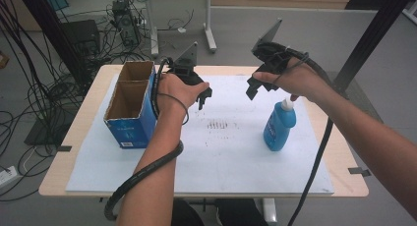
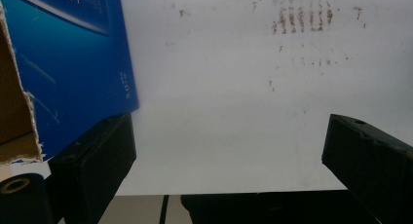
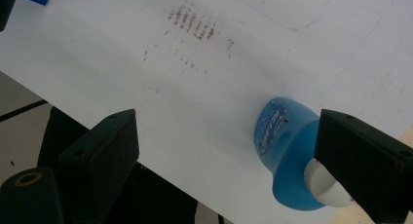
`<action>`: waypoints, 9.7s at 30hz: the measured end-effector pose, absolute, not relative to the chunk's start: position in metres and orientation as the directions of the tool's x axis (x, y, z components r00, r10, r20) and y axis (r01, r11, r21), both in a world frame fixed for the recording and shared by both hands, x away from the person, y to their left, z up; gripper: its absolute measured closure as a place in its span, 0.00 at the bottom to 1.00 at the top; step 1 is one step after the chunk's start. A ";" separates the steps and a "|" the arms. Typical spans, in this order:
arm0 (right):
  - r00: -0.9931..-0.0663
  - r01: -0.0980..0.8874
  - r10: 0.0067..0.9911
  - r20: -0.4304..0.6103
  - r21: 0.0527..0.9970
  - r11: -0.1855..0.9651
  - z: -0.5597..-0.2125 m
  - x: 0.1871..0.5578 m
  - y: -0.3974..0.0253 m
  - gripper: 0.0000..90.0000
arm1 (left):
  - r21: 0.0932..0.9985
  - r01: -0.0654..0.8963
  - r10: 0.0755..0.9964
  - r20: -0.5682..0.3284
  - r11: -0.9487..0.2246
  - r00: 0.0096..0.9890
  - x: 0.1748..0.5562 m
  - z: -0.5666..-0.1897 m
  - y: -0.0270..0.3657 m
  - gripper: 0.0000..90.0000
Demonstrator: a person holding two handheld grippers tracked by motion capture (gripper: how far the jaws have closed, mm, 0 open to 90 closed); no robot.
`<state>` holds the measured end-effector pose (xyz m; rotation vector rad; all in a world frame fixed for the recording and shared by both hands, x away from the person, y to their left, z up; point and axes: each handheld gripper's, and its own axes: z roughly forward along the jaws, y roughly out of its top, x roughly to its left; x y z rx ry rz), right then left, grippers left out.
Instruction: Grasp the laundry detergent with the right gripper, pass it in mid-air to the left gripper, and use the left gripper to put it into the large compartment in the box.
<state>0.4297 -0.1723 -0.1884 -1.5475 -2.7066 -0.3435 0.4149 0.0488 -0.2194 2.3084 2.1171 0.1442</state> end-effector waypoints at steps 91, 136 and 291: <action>-0.431 0.819 0.895 0.118 0.467 0.333 -0.283 0.354 -0.290 0.05 | 0.087 0.991 0.995 0.039 -0.100 0.097 0.406 -0.222 0.045 0.06; -0.303 0.608 0.951 0.057 0.780 0.147 -0.375 0.330 -0.269 0.03 | 0.065 0.992 0.992 0.063 -0.111 0.107 0.411 -0.237 0.048 0.06; -0.316 0.497 0.948 -0.024 0.847 0.187 -0.400 0.339 -0.260 0.46 | 0.073 0.989 0.989 0.074 -0.132 0.127 0.421 -0.239 0.033 0.06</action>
